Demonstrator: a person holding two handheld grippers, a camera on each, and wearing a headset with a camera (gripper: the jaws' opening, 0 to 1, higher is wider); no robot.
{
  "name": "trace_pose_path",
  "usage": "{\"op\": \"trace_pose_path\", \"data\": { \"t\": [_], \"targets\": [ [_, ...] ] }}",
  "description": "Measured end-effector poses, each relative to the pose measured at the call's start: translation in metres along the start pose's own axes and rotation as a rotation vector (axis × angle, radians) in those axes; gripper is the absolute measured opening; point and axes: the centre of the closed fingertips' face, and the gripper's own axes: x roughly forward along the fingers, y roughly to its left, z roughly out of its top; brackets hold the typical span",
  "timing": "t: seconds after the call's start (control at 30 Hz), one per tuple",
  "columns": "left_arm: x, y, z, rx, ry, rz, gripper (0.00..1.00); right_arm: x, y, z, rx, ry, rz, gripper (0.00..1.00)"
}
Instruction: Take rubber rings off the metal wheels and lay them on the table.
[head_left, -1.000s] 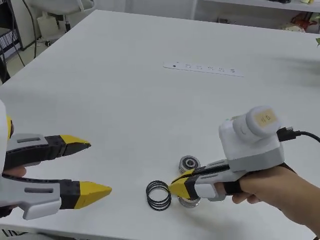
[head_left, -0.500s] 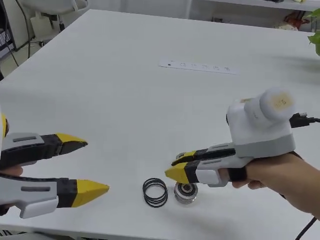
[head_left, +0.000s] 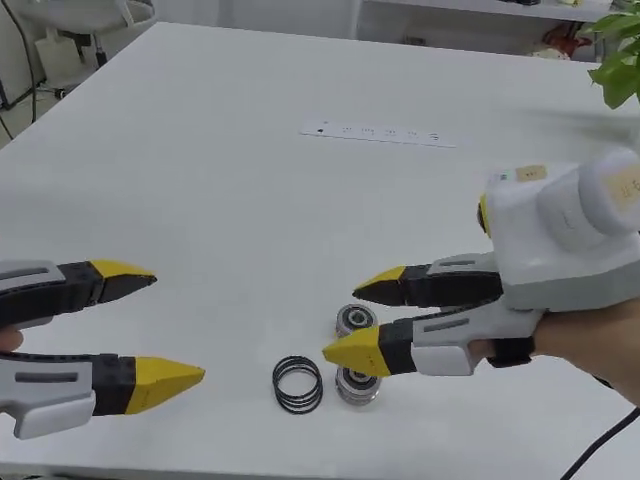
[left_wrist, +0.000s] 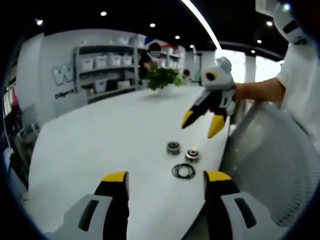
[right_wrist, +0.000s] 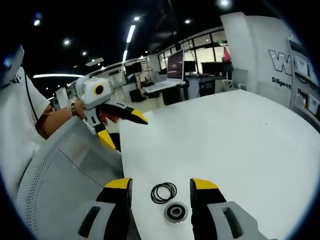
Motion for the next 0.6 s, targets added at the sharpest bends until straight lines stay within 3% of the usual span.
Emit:
{"op": "trace_pose_path", "data": {
  "t": [0.13, 0.27, 0.4, 0.6],
  "targets": [
    [-0.002, -0.001, 0.002, -0.015, -0.018, -0.004, 0.63, -0.011, 0.005, -0.004, -0.024, -0.006, -0.006, 0.54],
    [-0.004, -0.001, 0.002, -0.032, -0.03, 0.0, 0.69, -0.023, 0.01, -0.015, -0.01, -0.014, 0.009, 0.7],
    [-0.006, 0.0, -0.001, -0.044, -0.029, 0.01, 0.71, -0.036, 0.006, -0.031, 0.002, 0.004, -0.021, 0.76],
    [-0.006, -0.002, -0.01, -0.064, -0.013, 0.017, 0.77, -0.055, -0.007, -0.06, 0.105, 0.01, -0.099, 0.82]
  ]
}}
